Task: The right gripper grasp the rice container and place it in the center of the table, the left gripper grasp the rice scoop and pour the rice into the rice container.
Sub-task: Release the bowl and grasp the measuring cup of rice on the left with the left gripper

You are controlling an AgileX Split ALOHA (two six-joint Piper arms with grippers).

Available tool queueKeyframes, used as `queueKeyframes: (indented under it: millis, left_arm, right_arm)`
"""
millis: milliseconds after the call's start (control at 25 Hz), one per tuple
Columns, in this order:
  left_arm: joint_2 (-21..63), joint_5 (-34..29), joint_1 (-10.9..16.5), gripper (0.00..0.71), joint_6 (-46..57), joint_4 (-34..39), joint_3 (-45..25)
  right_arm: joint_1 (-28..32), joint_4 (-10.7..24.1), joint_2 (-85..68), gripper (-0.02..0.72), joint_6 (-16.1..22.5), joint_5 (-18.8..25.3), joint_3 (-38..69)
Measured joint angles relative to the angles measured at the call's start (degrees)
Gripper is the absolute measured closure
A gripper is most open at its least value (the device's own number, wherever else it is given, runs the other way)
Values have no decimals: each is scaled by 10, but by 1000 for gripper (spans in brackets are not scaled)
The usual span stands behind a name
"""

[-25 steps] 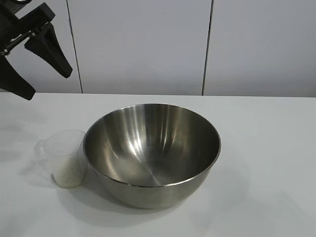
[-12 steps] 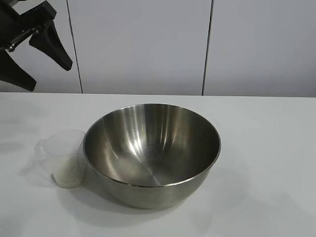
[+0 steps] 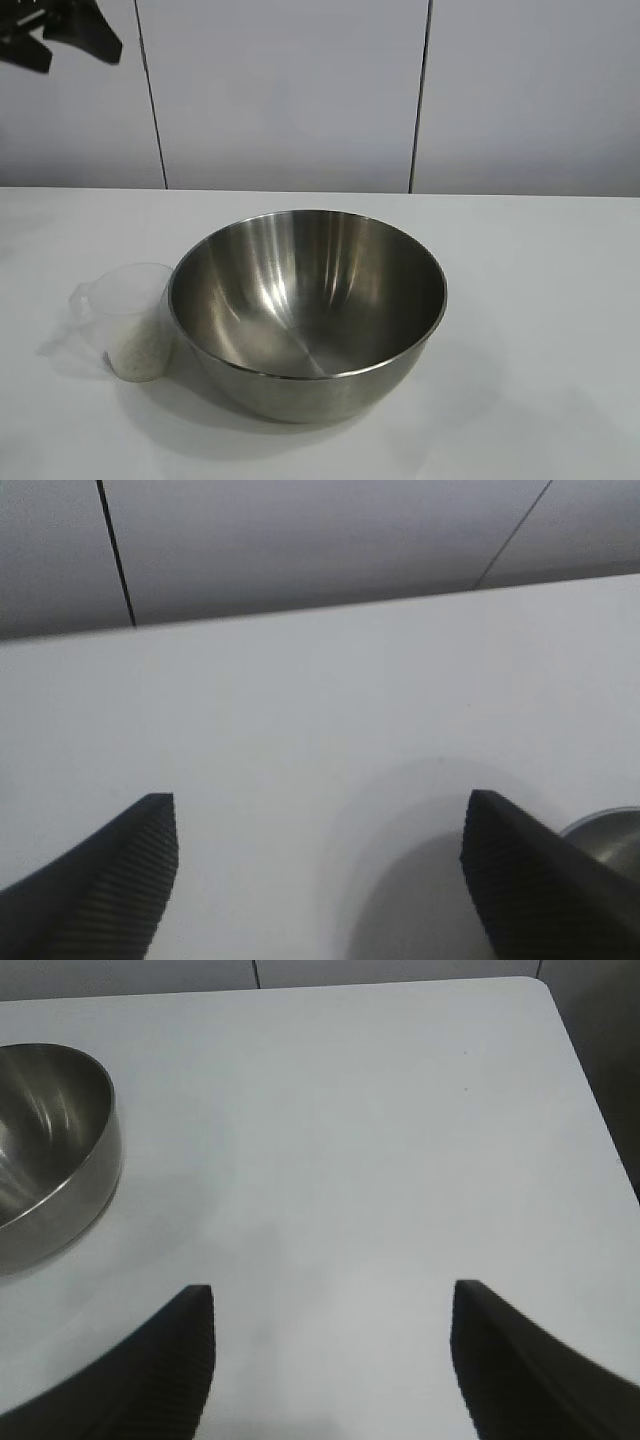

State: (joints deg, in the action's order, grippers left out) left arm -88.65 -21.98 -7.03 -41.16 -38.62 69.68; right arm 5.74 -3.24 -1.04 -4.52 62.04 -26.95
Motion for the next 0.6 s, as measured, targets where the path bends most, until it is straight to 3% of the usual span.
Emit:
queueKeyframes:
  millis: [160,360,480,600]
  left_arm:
    - [55,59,0,144,-30,-1,-16]
    - [99,135,6,144,-40,7,-86]
    - [126,179,10,144,-10,65,-140]
    - [171,242,10,144,128,179,-210]
  right_arm:
    - [0,0,0,237,0,0,0]
    - [0,0,0,237,0,-1,0]
    - [0,0,0,237,0,-1,0]
    - [0,0,0,237,0,-1,0]
